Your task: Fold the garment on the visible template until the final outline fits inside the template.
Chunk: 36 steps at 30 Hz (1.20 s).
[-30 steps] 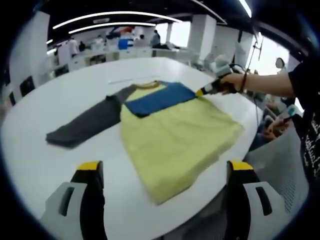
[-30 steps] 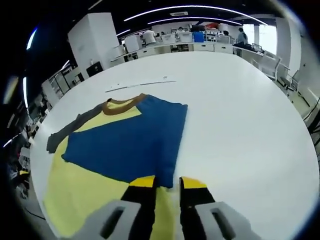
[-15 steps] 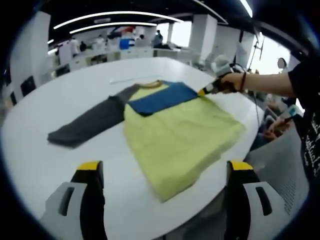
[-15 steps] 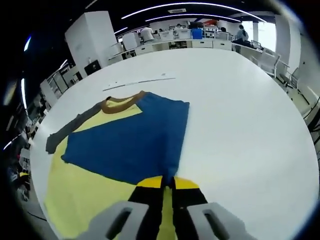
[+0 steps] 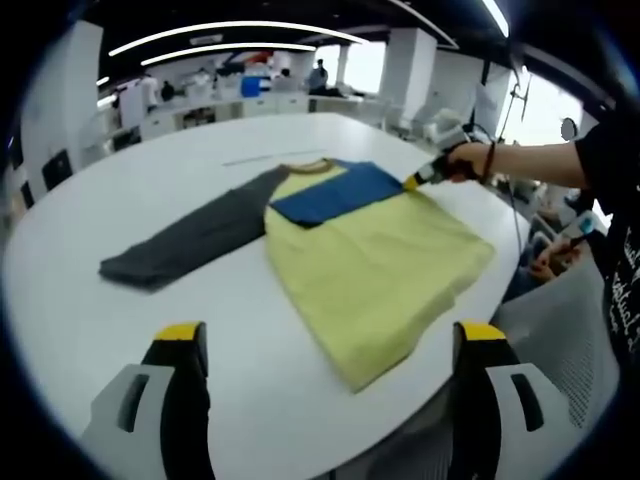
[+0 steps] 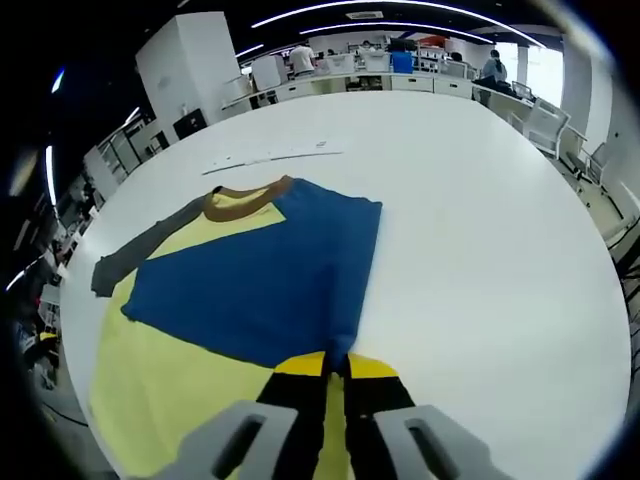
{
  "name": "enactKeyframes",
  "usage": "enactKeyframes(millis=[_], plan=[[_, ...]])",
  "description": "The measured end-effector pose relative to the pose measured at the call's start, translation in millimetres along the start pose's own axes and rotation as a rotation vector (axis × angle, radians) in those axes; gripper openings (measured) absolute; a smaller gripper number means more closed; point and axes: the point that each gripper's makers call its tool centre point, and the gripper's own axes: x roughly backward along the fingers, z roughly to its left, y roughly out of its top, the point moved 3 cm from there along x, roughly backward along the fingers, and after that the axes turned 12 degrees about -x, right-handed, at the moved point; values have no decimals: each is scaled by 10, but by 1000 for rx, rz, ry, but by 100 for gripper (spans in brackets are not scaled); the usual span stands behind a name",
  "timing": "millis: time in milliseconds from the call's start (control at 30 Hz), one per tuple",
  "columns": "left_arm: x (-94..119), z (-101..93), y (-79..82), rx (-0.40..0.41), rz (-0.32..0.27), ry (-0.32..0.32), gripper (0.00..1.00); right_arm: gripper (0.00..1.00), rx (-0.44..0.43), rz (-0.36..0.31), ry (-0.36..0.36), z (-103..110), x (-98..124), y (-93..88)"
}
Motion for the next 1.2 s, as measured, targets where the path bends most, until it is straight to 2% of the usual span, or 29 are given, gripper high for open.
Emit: enactKeyframes(millis=[533, 667, 733, 800, 900, 1100, 1200], plan=[[12, 16, -44, 16, 1, 3, 97, 1, -19, 12, -46, -174, 65, -13], [24, 47, -48, 25, 0, 13, 97, 7, -4, 5, -46, -180, 84, -9], [32, 68, -52, 25, 4, 19, 97, 17, -9, -9, -51, -190, 117, 11], [40, 98, -53, 31, 6, 26, 97, 32, -29, -21, -39, -172, 145, 30], [50, 135, -47, 33, 6, 37, 97, 46, -18, -31, -31, -141, 195, 41], [76, 264, -20, 43, 0, 63, 96, 66, 38, -30, 52, 31, 324, 17], [84, 325, -9, 44, -1, 73, 96, 74, 93, -35, 66, 106, 420, -23]])
